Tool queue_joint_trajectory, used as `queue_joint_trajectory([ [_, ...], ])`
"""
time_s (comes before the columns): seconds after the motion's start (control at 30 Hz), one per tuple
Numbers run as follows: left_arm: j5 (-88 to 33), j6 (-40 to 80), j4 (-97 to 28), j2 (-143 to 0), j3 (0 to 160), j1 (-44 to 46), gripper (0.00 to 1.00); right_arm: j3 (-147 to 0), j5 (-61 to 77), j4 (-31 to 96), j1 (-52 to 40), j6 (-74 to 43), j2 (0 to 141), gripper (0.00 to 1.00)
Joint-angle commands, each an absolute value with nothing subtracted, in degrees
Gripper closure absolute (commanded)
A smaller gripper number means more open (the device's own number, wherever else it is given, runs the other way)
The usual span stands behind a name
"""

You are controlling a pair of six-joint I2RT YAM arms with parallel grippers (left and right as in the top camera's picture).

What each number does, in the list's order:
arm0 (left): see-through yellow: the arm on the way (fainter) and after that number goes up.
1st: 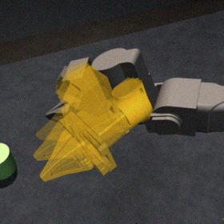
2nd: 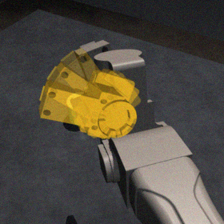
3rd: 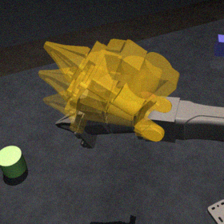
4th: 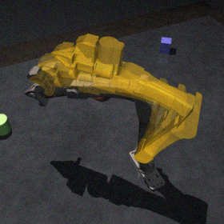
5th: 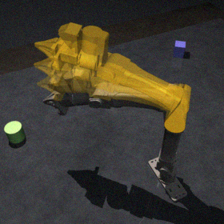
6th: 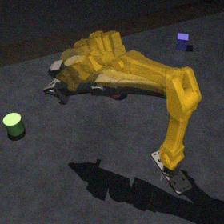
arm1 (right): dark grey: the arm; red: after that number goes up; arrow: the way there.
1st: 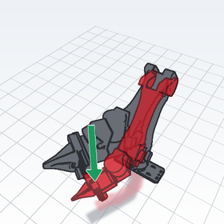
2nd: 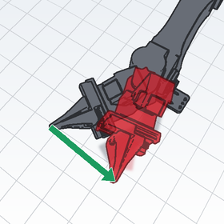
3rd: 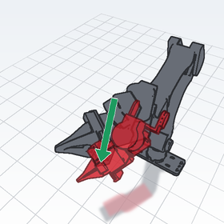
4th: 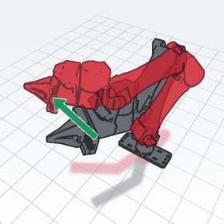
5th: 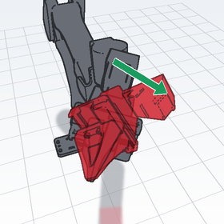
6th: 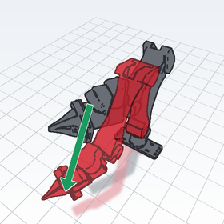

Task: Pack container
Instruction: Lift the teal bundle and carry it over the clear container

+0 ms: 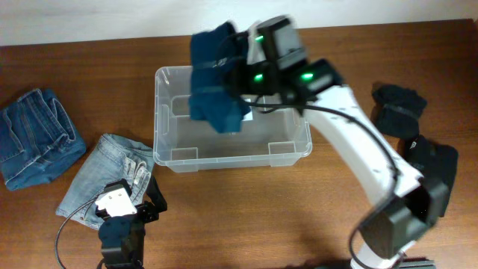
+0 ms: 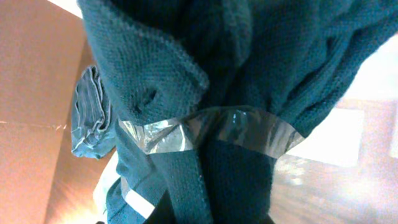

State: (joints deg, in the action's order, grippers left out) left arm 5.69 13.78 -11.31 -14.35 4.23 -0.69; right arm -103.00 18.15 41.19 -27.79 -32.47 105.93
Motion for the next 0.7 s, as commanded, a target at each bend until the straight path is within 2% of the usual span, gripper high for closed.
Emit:
queue_joint_trajectory([
  [0.0,4.71,13.89,-11.14,-13.89,3.44,-0.86,0.01,-103.68,17.28,39.11,-30.59,-38.68,108.55,0.96],
  [0.23,4.71,13.89,-11.14,-13.89,3.44,-0.86,0.01,-103.68,17.3,38.83,-33.95,-38.61,113.8,0.96],
  [0.67,4.71,13.89,-11.14,-13.89,3.44,-0.86,0.01,-100.64,13.67,38.98,-35.31,-37.78,114.93,0.96],
])
